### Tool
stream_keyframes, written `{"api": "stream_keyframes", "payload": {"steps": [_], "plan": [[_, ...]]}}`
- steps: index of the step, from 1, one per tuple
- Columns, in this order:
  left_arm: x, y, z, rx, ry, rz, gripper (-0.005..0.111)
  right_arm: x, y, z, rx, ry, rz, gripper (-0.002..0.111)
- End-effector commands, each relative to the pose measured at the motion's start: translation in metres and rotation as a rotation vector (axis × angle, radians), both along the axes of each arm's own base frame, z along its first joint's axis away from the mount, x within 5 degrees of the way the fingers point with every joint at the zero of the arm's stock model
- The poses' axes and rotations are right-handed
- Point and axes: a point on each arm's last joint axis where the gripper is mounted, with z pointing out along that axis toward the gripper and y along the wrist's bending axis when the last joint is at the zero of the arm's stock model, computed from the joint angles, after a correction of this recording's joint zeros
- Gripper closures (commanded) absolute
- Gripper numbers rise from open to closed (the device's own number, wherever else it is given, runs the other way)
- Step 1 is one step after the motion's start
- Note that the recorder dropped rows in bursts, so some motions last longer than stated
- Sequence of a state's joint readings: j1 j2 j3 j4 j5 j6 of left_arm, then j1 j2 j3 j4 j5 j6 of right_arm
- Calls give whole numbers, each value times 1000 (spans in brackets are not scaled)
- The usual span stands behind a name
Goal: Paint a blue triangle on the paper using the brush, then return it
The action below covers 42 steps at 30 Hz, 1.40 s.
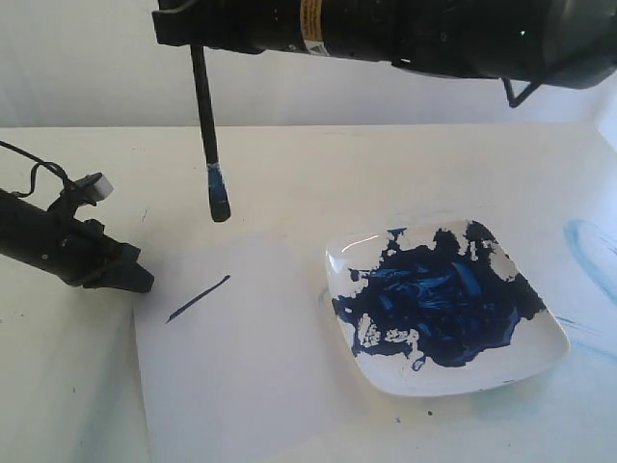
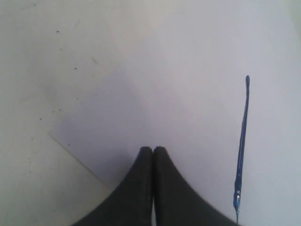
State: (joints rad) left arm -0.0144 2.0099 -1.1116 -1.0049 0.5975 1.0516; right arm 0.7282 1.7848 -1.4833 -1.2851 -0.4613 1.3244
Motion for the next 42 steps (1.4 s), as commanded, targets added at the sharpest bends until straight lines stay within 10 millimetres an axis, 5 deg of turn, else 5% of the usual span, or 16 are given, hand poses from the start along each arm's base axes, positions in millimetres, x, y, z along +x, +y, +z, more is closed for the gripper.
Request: {"api": "stream_keyframes", "payload": {"steps": [1,8,16,23,31,42], "plan": [[0,3,-5,34,-3,-5,107,-15,5,-5,-30,55,-99,108],[2,6,-5,72,-31,13,107,-41,32,-16,-15,62,-44,108],[3,7,-5,84,-39,19,107,-33,46,-50,-42,149,-57,108],[3,7,-5,85,-37,12,107,-24,43,-53,38,304,-176,108],[2,7,-5,83,-34,4,107,-48,59,-48,62,40,-465,108],[3,7,-5,88,-37,10,107,-78,64,-82,-27,75,-478,108]]}}
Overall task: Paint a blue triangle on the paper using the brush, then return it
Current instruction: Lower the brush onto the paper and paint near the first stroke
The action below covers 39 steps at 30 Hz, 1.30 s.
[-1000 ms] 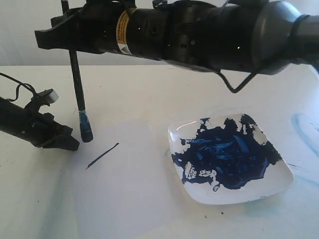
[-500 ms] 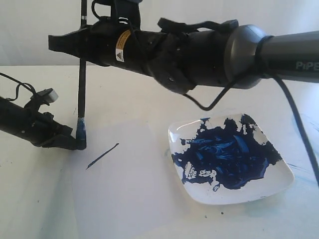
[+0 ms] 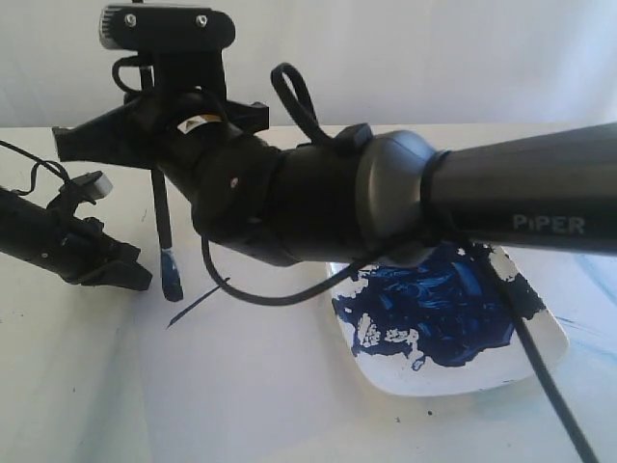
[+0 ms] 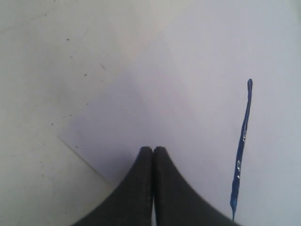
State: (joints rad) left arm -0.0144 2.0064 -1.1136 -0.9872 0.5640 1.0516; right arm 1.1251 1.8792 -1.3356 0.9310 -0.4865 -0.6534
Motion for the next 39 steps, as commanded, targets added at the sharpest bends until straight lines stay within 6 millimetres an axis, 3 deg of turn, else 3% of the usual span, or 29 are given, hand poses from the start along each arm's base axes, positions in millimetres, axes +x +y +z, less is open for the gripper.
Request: {"api": "stream_keyframes", "payload": {"steps": [1,21,27,39], "plan": [[1,5,-6,55,-14,4,107,-5,-4,-8,-9,-14,-41,108],[1,5,-6,56,-14,2,107,-5,-5,-11,95,74,-68,108],[1,5,-6,56,-14,2,107,0,-3,-26,81,50,-113,108],[1,5,-6,56,-13,3,107,3,-2,-32,105,53,-144,108]]}}
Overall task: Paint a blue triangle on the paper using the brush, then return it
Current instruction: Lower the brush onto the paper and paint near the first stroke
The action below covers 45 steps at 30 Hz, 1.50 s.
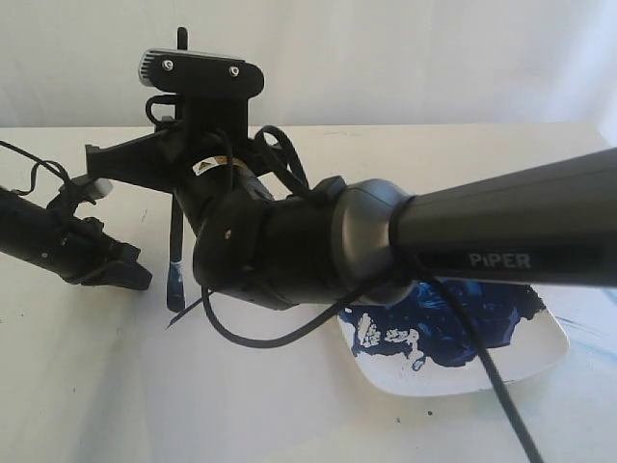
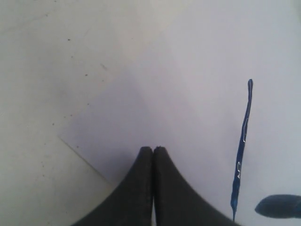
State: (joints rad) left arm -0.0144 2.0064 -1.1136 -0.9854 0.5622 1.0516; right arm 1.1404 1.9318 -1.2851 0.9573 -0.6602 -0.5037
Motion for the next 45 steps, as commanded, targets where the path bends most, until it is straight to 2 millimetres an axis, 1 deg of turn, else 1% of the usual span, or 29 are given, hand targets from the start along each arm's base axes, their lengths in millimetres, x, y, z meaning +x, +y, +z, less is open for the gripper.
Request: {"api": "stream_keyframes", "payload": {"steps": [1,13,24,45], "plan": [[1,5,-6,54,-12,4,107,-1,2,-5,7,0,-3,108],[1,5,-6,54,-12,4,107,-3,4,-6,7,23,18,108],[1,5,-6,54,-12,4,107,-8,10,-5,-64,-52,125,108],[1,5,-6,54,-12,4,107,-9,12,-4,-87,-92,154,108]]}}
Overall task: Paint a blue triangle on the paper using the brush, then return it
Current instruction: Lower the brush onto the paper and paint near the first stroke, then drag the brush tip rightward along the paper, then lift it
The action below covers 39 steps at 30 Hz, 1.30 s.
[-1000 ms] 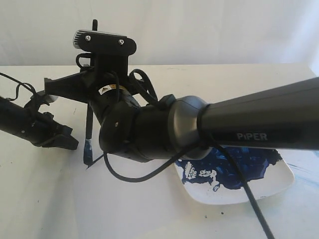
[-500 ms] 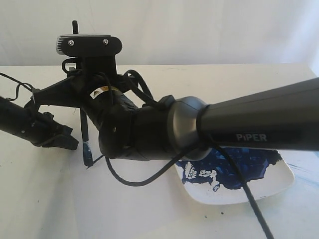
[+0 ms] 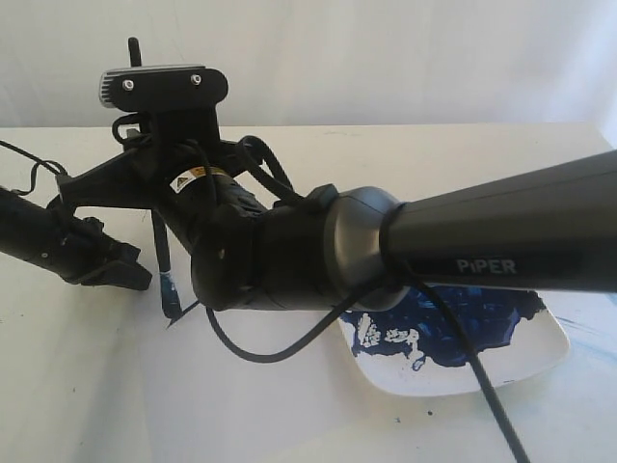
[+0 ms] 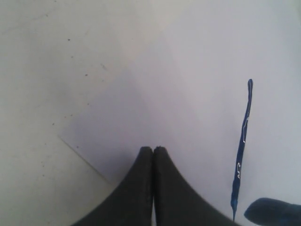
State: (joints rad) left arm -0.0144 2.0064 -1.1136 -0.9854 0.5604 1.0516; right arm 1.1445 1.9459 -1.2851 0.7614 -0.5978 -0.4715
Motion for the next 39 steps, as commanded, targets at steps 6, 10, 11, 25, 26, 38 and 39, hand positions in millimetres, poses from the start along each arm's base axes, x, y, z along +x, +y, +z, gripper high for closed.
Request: {"api": "stream_keyframes", "payload": {"steps": [6,10,11,25,26,38,39], "plan": [[0,5,-6,59,-12,-6,107,-1,3,-8,-29,-12,21,108],[0,5,-6,59,-12,-6,107,-1,4,-8,-33,-26,27,108],[0,5,-6,59,-12,-6,107,-1,4,-9,-34,-24,28,108],[0,5,-6,59,-12,-6,107,-2,5,-11,-45,-5,42,108],[0,5,-6,59,-12,-6,107,-2,5,-11,-50,-6,44,108],[0,5,-6,59,-12,-6,107,-1,4,-11,-81,-26,38,108],[0,5,-6,59,-12,-6,107,-1,4,-12,-88,-29,35,108]]}}
